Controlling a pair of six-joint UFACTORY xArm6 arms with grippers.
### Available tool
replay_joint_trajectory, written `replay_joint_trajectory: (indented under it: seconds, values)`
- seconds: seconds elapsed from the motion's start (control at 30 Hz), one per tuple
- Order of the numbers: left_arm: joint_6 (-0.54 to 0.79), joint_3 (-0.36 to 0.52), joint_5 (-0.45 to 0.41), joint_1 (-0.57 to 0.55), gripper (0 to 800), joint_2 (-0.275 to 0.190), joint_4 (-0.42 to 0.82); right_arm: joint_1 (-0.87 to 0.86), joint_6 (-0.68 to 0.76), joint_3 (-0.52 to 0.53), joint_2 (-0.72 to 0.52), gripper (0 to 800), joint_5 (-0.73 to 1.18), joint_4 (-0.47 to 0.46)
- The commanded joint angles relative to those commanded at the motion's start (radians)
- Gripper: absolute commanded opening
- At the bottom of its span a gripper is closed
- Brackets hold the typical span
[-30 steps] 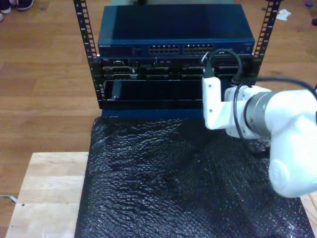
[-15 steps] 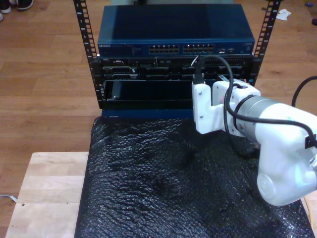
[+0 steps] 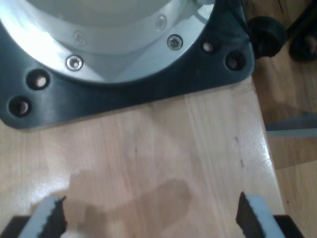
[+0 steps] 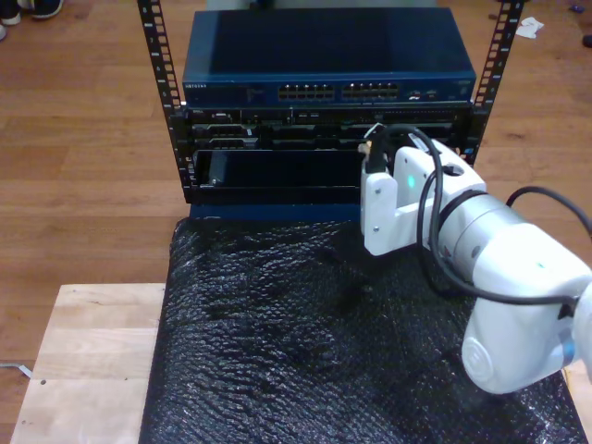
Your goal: Grab the cable and plug it in
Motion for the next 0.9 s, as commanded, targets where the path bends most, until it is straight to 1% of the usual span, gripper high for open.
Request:
replay_joint_trajectory:
  seconds: [0.07,0.27,0.47,0.77,0.83,0.9]
  values:
    - [0.0,0.0,-0.002,0.0,800,0.0,-0.002,0.0,-0.005,0.0,0.012,0,-0.034,0.0]
    - [0.0,0.0,0.0,0.0,800,0.0,-0.002,0.002,-0.005,0.008,0.015,0,-0.038,0.0]
    - [0.0,0.0,0.0,0.0,800,0.0,-0.002,-0.003,-0.006,-0.026,0.071,0,-0.037,0.0]
    - [0.0,0.0,-0.002,0.0,800,0.0,-0.002,0.0,-0.015,-0.052,0.112,0,-0.035,0.0]
    - [0.0,0.0,0.0,0.0,800,0.0,-0.002,-0.002,-0.011,-0.06,0.13,0,-0.035,0.026]
    - [0.0,0.0,-0.002,0.0,800,0.0,-0.002,-0.002,-0.011,-0.075,0.146,0,-0.035,0.081]
